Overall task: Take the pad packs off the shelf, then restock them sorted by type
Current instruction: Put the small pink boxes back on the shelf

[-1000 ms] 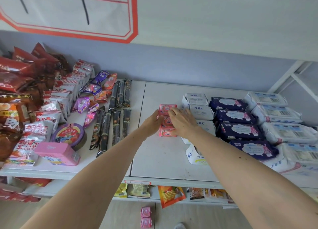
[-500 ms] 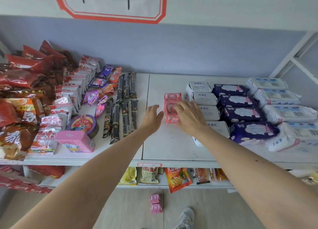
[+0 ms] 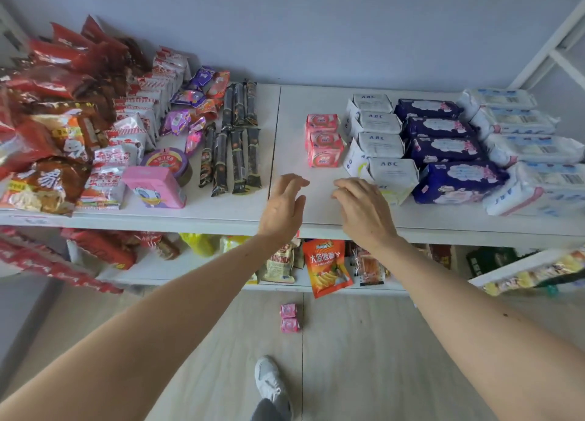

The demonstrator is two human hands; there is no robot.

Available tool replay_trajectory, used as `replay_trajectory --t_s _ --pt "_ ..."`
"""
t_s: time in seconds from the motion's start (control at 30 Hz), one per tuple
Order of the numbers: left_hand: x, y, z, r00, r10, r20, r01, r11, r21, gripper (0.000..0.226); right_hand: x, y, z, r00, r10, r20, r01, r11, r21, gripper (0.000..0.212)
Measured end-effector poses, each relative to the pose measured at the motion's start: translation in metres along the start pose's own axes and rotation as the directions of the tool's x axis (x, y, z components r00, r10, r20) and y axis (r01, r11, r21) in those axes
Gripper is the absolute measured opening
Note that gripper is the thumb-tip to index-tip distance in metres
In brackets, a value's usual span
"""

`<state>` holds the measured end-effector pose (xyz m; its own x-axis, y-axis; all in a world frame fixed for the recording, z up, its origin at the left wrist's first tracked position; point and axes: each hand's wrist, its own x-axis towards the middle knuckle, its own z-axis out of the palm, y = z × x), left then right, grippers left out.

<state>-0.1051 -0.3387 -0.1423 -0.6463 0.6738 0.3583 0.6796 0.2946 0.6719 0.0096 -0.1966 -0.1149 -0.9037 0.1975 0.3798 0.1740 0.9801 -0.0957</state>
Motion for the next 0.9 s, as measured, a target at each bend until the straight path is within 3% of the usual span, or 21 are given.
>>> replay_trajectory --t_s 0.27,0.4,0.63,0.9 --pt "-0.114 0.005 0.024 0.999 -0.001 -0.037 0.003 0.999 0.051 0.025 -0.103 -0.017 0.027 0.998 0.017 -0.057 -0.009 0.99 0.14 0.026" --pt "-0.173 -0.02 0.046 0.997 -0.055 0.056 0.052 0.997 0.051 0.026 -0.154 -0.028 0.059 0.996 0.026 -0.085 -0.007 0.976 0.22 0.018" --pt "-0.266 -0.109 0.092 0.954 -0.191 0.233 0.171 0.98 0.103 0.024 -0.229 -0.044 0.157 0.992 0.114 0.052 -0.123 0.965 0.23 0.026" --pt "-0.358 -0.237 0.183 0.862 -0.303 0.407 0.224 0.947 0.23 0.022 -0.309 -0.065 0.332 0.949 0.185 0.255 -0.236 0.953 0.189 0.025"
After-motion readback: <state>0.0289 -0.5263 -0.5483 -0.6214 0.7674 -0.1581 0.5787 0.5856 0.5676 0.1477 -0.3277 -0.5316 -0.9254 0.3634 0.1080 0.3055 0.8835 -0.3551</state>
